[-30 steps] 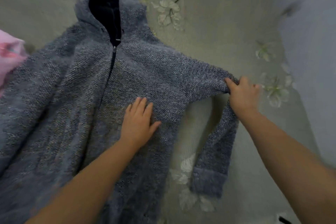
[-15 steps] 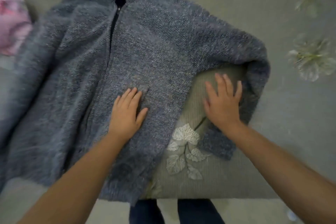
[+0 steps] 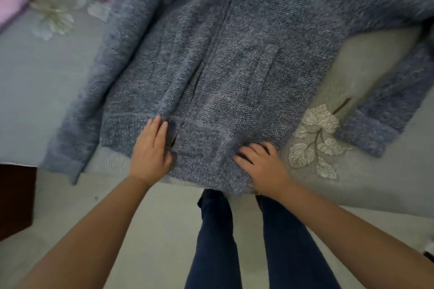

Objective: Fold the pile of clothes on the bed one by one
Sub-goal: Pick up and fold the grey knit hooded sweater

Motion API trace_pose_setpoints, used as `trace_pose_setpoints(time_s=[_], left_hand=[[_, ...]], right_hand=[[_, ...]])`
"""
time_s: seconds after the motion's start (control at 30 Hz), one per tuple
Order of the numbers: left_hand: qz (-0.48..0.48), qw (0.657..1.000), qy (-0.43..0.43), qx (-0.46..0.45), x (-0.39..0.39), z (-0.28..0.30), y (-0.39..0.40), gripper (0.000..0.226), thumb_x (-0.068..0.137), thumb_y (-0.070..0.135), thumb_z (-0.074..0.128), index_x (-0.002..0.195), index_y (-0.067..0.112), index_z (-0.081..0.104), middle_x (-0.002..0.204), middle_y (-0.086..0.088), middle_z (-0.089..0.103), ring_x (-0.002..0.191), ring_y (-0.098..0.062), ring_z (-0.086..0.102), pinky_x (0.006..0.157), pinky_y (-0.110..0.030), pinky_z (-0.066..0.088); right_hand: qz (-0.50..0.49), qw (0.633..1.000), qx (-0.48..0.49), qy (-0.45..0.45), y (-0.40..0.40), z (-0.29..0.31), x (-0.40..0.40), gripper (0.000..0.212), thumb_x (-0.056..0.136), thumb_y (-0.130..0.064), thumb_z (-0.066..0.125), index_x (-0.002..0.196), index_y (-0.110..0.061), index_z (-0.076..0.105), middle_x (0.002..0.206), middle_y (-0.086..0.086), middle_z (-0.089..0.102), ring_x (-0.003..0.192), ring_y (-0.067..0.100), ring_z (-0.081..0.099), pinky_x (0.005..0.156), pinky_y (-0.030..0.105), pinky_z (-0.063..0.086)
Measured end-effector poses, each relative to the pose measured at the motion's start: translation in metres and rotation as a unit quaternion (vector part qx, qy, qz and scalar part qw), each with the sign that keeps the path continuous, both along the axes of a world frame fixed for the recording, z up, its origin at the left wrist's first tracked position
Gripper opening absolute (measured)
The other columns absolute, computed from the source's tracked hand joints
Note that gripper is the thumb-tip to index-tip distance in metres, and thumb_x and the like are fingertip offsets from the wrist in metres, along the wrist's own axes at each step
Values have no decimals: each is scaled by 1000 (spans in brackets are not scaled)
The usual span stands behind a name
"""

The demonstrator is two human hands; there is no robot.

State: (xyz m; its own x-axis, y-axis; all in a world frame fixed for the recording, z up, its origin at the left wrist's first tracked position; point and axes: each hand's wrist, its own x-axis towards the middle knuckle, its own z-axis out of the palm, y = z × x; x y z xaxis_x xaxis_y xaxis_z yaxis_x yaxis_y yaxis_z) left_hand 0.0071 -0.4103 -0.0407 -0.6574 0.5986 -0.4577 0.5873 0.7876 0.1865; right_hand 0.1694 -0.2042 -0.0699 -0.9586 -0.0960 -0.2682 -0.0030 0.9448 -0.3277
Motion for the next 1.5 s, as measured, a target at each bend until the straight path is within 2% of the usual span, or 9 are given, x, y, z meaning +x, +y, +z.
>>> trace_pose_setpoints(time_s=[0.23,0.4,0.6,0.7,0.8,0.9,1.13,1.33,1.5], left_hand=[[-61,998,-16,14,-35,-11,-33,66,64,-8,71,126,-8,47,128,-28,50,117,-44,49,96,-50,40],[-186,980,50,53,-47,-19,-48,23,44,-9,65,67,-6,69,66,-20,66,56,-34,65,50,-36,53],[-273,958,75,34,-43,-11,-66,20,61,15,62,50,0,58,52,-16,54,46,-31,57,46,-34,47],[-285,955,49,-63,-38,-3,-70,23,62,14,81,73,1,65,77,-16,61,75,-33,60,65,-39,47],[-309,932,13,-191,-33,-2,-74,32,95,34,38,116,17,54,120,-4,49,117,-21,41,88,-30,33],[-359,907,-27,-219,-17,-2,-67,35,94,31,37,123,18,49,127,-3,45,121,-21,38,92,-30,34],[-419,846,-122,-305,20,-6,-45,35,94,25,37,125,13,49,127,-9,45,116,-26,43,90,-36,40],[-237,931,-220,-167,-4,-1,-41,9,91,14,42,88,9,49,91,-12,48,82,-22,45,71,-32,38],[-26,998,-39,35,-49,10,-40,19,91,14,45,96,-1,57,101,-20,56,98,-34,51,80,-41,41]], right_hand=[[-90,975,79,-188,-39,16,-8,87,74,-71,47,138,-13,32,142,6,32,132,23,28,110,42,17],[-121,984,122,-53,-76,15,-11,46,24,-23,91,63,-12,69,61,5,63,54,19,62,51,21,48],[-42,990,132,-36,-38,32,50,24,38,-16,84,55,-14,67,53,1,58,48,17,58,59,24,36],[-24,988,144,-53,-21,43,88,21,64,-17,47,50,-11,62,52,3,55,54,22,55,60,27,24],[-24,981,152,-121,-12,52,108,26,61,-14,39,49,-11,62,50,3,56,49,21,56,58,26,22],[-29,965,164,-202,-11,57,112,14,48,-8,55,55,-12,66,57,3,60,54,20,62,62,23,30],[-39,877,180,-443,-13,53,124,35,87,-12,41,120,-19,54,127,2,50,120,19,43,95,31,30],[-21,894,177,-412,-35,39,64,34,89,-14,41,120,-15,53,127,7,53,117,21,48,98,31,32],[-57,971,109,-204,-39,42,-21,26,88,-13,41,109,-7,55,111,9,56,107,23,51,82,31,38]])
